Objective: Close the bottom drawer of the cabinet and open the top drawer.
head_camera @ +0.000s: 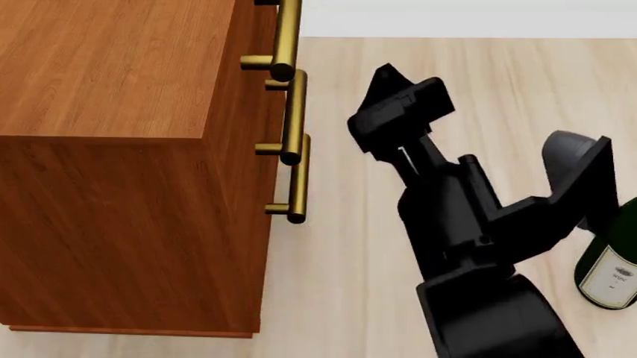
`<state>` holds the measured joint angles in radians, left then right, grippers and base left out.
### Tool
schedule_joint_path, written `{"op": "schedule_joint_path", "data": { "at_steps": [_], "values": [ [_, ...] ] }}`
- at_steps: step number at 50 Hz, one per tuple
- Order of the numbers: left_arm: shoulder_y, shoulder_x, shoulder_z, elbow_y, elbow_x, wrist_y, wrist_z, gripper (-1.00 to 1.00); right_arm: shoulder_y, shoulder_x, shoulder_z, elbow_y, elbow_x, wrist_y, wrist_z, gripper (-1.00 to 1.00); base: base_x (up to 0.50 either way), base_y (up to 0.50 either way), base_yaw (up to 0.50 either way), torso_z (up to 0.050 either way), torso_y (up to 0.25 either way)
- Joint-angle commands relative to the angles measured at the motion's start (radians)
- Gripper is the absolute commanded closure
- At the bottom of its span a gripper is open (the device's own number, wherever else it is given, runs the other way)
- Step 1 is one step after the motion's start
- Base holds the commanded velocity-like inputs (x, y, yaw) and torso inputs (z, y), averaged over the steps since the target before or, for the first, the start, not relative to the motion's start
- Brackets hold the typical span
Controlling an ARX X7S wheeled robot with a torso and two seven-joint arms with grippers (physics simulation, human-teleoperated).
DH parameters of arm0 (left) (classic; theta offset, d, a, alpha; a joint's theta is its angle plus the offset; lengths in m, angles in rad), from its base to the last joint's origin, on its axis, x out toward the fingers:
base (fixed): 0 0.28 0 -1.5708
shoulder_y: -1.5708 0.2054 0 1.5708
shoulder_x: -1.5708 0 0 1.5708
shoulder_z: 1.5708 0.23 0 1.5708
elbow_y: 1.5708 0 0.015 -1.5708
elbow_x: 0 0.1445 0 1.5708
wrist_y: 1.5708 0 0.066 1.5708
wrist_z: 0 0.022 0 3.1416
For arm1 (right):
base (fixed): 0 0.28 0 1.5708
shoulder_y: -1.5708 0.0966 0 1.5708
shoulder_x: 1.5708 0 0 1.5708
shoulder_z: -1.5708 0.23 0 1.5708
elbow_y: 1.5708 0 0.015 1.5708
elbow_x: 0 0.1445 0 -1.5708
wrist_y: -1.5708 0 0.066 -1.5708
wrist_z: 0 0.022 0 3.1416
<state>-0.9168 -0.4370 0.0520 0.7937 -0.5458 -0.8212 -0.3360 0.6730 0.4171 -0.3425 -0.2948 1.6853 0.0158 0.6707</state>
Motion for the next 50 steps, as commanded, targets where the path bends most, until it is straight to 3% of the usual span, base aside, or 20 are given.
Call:
{"op": "schedule_joint_path", "data": {
  "at_steps": [1,50],
  "values": [
    [-0.002,-0.003,0.003,0.004,-0.004,-0.002,-0.005,-1.00,0.033,-0.026,0.011,0.009,0.065,0.001,-0.005,-1.00,0.00,0.00,0.00,0.000,0.000],
    [-0.006,-0.032,0.000,0.001,-0.018,-0.001,-0.015,-1.00,0.257,-0.153,-0.103,0.389,0.124,0.104,-0.136,-1.00,0.00,0.00,0.00,0.000,0.000]
  ]
}}
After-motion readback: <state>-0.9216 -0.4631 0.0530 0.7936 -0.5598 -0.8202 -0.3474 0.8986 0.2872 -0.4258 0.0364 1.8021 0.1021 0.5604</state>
